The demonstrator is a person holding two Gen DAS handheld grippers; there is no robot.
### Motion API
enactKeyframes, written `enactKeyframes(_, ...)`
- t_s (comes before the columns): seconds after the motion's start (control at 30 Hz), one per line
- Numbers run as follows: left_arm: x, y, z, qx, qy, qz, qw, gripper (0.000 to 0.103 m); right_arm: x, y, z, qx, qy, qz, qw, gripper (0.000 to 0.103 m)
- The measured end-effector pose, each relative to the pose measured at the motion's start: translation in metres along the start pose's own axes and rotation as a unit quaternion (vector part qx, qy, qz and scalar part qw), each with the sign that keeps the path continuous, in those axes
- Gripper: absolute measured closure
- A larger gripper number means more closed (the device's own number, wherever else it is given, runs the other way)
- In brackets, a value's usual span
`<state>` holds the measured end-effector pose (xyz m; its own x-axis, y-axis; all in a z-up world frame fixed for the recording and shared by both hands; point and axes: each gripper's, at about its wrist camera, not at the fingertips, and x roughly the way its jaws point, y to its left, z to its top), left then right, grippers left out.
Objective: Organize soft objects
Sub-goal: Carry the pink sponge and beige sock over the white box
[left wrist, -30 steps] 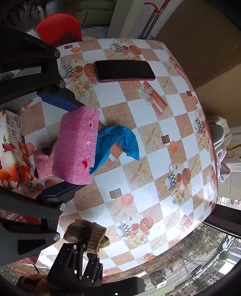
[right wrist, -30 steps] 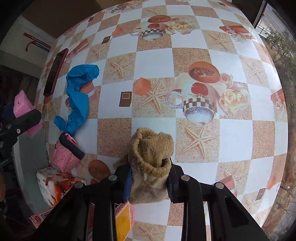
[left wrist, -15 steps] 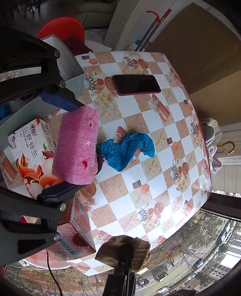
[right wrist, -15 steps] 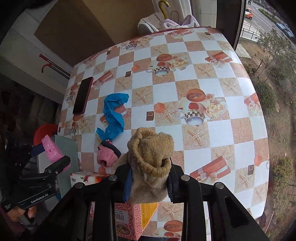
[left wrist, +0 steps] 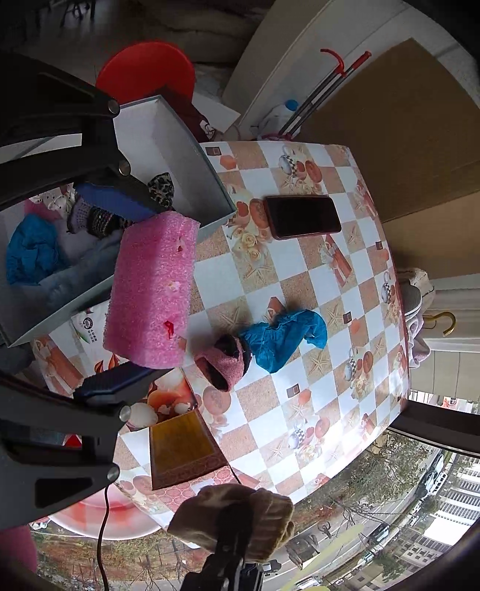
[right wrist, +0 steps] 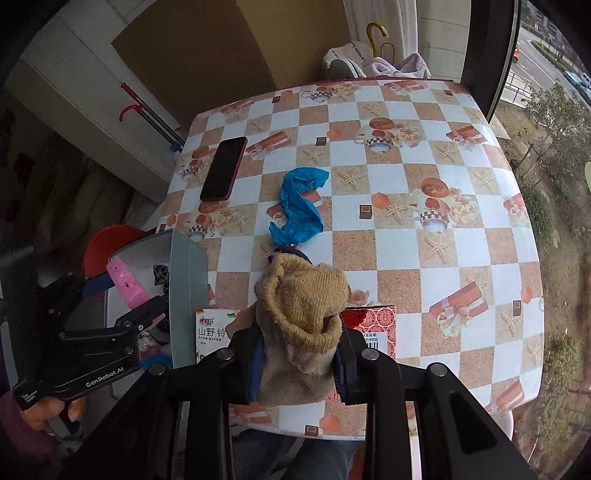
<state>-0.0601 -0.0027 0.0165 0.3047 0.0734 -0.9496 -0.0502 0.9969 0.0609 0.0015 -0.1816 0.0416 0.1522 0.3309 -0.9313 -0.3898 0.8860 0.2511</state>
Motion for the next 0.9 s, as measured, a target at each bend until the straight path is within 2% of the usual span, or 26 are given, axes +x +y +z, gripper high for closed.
enactKeyframes(0.43, -0.013, 0.047, -0.049, -0.035, -0.004, 0.026, 0.999, 0.029, 0.025, 0.082, -0.023, -0.062, 0.034, 0.012, 0.997, 0.071)
enactKeyframes(0.9, -0.012, 0.076, -0.093, -0.079, 0.006, 0.031, 0.9963, 0.029, 0.036, 0.134, -0.03, -0.128, 0.057, 0.008, 0.99, 0.071)
